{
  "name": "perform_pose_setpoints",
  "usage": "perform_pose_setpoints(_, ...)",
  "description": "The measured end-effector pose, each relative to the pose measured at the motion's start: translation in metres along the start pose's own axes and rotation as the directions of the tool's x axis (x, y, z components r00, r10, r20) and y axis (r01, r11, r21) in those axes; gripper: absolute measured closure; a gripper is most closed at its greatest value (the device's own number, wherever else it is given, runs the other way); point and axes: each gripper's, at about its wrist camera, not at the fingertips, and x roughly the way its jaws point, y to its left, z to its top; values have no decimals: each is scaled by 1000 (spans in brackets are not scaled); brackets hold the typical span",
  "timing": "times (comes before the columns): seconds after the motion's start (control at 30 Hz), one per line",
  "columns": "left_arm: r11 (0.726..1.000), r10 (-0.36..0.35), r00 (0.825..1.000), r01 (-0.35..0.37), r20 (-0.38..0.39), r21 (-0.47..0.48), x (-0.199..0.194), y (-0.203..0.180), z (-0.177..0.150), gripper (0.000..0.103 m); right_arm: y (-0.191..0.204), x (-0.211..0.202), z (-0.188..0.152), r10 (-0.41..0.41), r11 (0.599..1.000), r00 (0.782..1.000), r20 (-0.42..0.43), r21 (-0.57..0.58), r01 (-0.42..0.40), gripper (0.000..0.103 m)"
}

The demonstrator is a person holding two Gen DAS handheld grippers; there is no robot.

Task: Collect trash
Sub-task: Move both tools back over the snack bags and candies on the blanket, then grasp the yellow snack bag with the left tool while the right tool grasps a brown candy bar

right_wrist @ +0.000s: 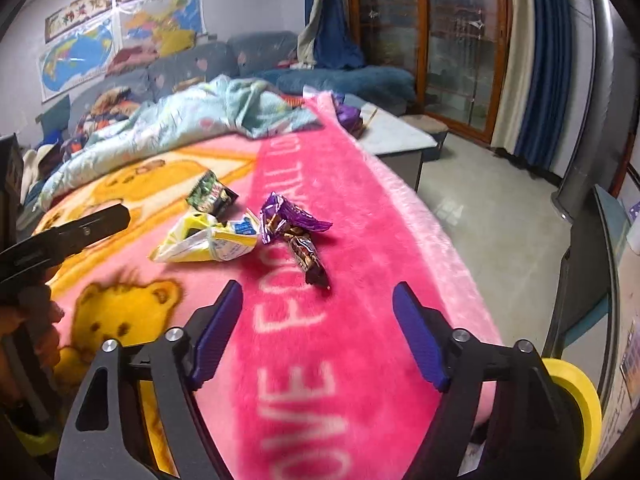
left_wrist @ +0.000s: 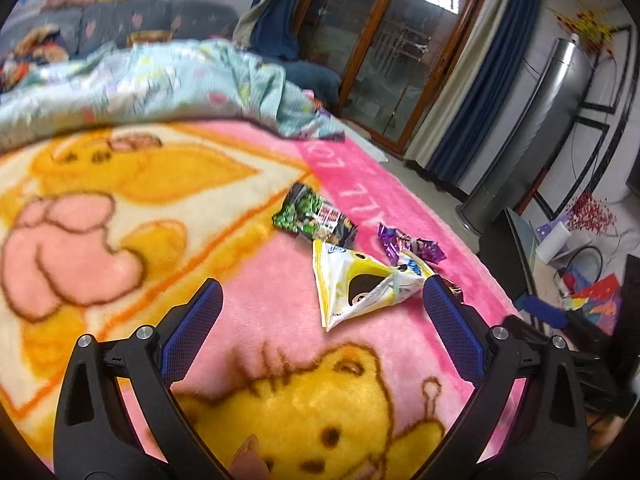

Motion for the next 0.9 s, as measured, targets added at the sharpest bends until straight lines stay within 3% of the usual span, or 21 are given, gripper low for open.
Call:
perform_pose_setpoints(0.27, 996, -60, 987, 49, -146, -78, 41, 9, 5, 15, 7, 54, 16, 3, 999, 996, -85, -45, -7, 33)
perform_pose_setpoints(0.4, 994, -70, 983, 54, -168, -98, 52, 8, 3, 16, 5, 73, 16, 4, 999, 991, -131, -36, -9, 50)
perform_pose_setpoints(0.43, 994, -71, 984, 55, -166, -98, 53, 7, 3, 16, 4, 78, 15, 5, 999, 989, -149, -34, -11, 60)
perform_pose_setpoints(0.47, 993, -72, 984, 56, -164, -100, 53, 7, 4, 17, 4, 80, 13, 6, 1000, 988, -157, -30, -10, 64)
perform_pose_setpoints(0.57, 993, -77, 984, 62, -159, -99, 52, 4, 2, 33, 3, 76, 10, 17, 1000, 989, -144, -20, -20, 85)
perform_pose_setpoints(0.63, 993, -88, 982, 73, -166, -97, 55, 2, 1, 39, 3, 71, 7, 33, 999, 989, -143, -12, -35, 86)
perform_pose_setpoints(0.77, 990, -122, 978, 106, -172, -97, 52, -3, -4, 67, 4, 60, -2, 67, 998, 988, -141, 16, -65, 86)
perform_pose_setpoints(0.9, 993, -109, 980, 101, -168, -54, 46, -14, -9, 79, 9, 46, -14, 92, 996, 986, -142, 23, -90, 86)
